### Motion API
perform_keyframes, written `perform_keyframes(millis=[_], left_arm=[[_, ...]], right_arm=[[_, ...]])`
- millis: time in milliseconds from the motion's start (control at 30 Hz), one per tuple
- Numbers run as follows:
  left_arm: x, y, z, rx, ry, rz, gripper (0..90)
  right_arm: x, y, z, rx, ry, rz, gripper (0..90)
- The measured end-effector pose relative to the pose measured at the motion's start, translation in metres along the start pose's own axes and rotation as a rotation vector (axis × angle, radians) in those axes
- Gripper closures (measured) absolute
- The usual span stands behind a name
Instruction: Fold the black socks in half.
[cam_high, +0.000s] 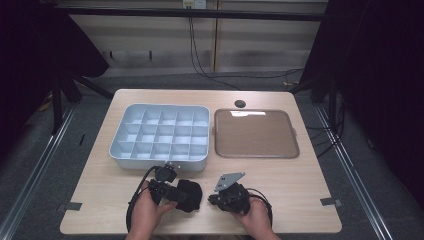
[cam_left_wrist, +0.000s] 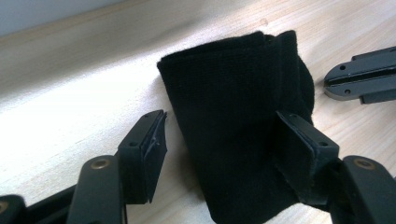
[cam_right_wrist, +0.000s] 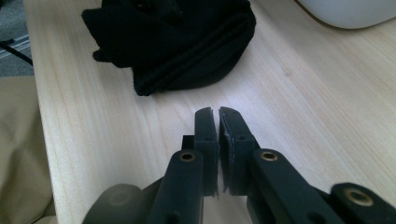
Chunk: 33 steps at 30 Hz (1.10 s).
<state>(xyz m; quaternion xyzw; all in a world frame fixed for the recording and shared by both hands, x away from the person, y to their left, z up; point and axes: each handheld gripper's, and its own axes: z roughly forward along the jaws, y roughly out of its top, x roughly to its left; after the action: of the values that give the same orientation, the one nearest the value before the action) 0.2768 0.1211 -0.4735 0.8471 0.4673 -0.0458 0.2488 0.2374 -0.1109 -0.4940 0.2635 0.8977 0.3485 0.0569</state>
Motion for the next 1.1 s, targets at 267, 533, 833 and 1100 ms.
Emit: perform_keyframes(millis=[267, 533, 833, 1100], left_arm=[[-0.001, -0.001, 0.001, -0.015, -0.033, 0.003, 49.1], [-0.001, -0.004, -0.002, -0.017, -0.09, 0.008, 70.2], [-0.001, -0.006, -0.01, -0.03, -0.11, 0.009, 71.4], [-0.005, 0.002, -0.024, -0.028, -0.102, 0.023, 71.4]], right_arm=[[0.0, -0.002, -0.003, -0.002, -0.02, -0.005, 76.0], [-0.001, -0.001, -0.003, -0.011, -0.037, 0.002, 67.8], [-0.003, -0.004, -0.002, -0.033, -0.067, 0.023, 47.0], [-0.004, -0.007, -0.003, -0.033, -0.117, 0.012, 33.1]])
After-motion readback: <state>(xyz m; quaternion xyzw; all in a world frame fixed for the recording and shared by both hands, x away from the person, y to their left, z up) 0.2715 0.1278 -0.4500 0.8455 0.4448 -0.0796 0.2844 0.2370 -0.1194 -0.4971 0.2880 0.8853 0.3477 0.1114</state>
